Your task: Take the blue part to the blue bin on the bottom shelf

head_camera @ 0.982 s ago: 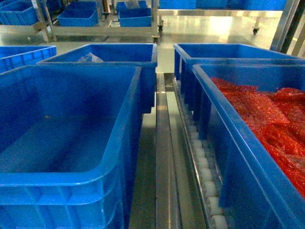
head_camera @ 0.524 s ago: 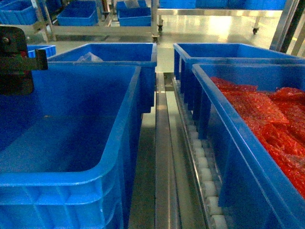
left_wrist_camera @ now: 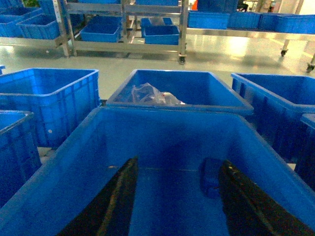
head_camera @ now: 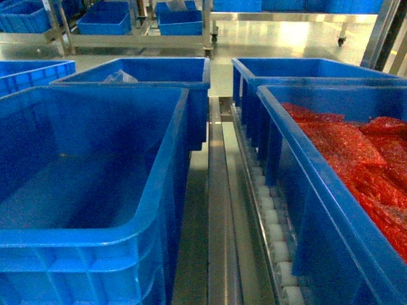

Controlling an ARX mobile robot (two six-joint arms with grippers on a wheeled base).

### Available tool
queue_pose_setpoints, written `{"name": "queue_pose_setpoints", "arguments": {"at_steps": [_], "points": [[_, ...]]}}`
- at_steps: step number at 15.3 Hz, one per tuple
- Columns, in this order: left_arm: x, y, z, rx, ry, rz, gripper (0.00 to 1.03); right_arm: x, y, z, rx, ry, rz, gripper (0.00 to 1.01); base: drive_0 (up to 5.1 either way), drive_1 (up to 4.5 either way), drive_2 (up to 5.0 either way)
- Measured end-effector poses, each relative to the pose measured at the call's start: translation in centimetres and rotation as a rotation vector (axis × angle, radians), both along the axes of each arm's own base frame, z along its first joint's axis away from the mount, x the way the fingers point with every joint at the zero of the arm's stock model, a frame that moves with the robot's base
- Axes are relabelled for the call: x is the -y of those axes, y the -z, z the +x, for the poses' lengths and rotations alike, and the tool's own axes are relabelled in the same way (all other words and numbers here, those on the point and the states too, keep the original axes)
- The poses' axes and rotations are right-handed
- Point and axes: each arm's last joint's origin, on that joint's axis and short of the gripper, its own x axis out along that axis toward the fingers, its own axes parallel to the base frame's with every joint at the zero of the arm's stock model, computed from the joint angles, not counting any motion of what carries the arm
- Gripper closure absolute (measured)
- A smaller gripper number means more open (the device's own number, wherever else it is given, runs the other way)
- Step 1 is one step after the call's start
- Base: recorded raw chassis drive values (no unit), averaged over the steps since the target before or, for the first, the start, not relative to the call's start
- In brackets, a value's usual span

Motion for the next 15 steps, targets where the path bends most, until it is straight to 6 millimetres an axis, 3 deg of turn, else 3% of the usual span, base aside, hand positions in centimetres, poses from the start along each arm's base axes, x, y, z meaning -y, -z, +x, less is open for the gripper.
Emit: {"name": "queue_pose_setpoints", "arguments": {"at_steps": [4,9,13,15], "points": [[-2.0,1.8,-3.4,-0.007,0.007,0.000,1.02,0.0,0.0,0.0,0.000,0.000,0.000,0.03,0.0,0.00,0.0],[-4.0,2.9,-6.3,-0.008,0.001,0.000,1.01,0.0,0.0,0.0,0.000,0.000,0.000,0.03,0.0,0.00,0.0],[-3.9,4.1,-7.5,-0.019,0.012,0.000,1.01,0.0,0.0,0.0,0.000,0.000,0.000,0.03,0.0,0.00,0.0],[-3.9,3.5,-8.3,0.020,0.012,0.000,1.01,0.0,0.0,0.0,0.000,0.000,0.000,0.03,0.0,0.00,0.0]]}}
